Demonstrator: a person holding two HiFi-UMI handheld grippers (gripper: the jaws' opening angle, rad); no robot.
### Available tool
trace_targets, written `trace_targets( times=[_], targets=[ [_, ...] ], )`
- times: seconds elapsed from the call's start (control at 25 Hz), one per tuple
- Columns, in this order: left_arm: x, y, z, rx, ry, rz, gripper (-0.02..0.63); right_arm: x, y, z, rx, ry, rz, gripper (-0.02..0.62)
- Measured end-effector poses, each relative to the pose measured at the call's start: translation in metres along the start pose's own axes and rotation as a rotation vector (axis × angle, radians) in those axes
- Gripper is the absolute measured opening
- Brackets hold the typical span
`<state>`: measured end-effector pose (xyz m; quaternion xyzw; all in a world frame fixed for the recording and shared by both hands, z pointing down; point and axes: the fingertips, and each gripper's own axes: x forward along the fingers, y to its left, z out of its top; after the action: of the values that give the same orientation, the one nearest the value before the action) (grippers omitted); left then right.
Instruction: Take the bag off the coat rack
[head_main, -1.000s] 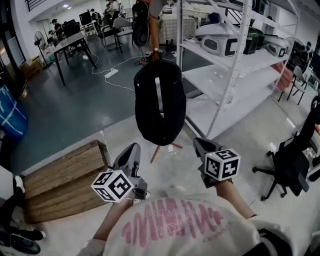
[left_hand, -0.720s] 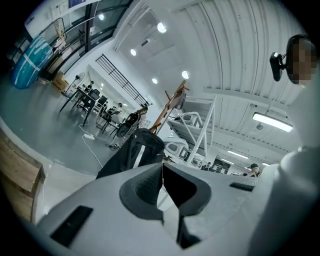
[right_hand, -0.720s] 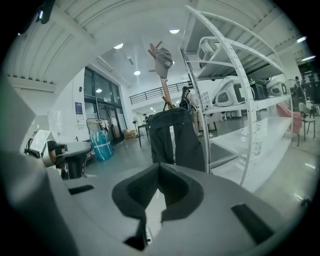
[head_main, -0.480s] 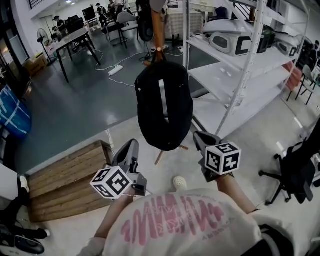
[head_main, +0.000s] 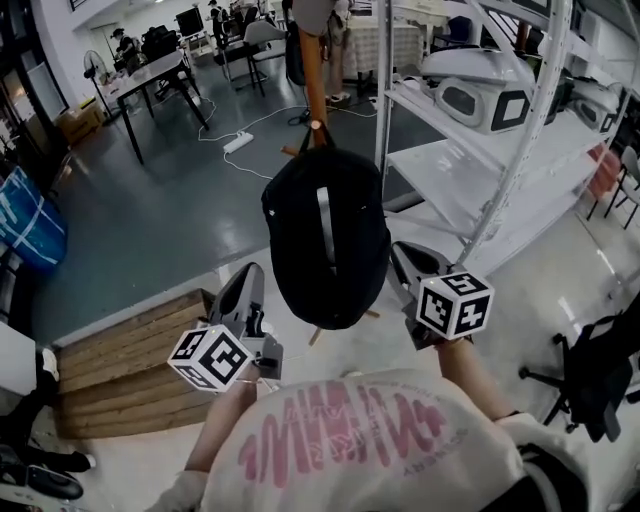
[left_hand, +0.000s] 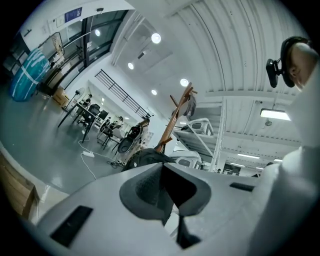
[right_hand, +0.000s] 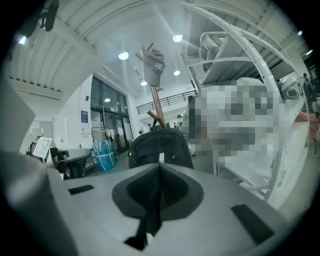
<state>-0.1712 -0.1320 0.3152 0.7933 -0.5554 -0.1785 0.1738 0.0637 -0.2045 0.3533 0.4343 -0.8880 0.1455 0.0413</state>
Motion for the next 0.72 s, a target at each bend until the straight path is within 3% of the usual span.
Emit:
trace_targets(
  times=[0.2,0.48,0.72],
  targets=[
    [0.032,0.011,0.003,0.027,-0.013,0.025,0.005,0.025,-0.031,0.027,-0.007,-0.055,0.036,0.006],
    [0.065,0.029,-0.003,0.023,-0.017,0.082,0.005,0.063,-0.056,0.026,-0.065,0.008,0.073,0.006],
    [0.086,0.045,-0.01,0.031,-0.008,0.131,0.005,0.087,-0.074,0.033,-0.016,0.001,0.118,0.006]
  ],
)
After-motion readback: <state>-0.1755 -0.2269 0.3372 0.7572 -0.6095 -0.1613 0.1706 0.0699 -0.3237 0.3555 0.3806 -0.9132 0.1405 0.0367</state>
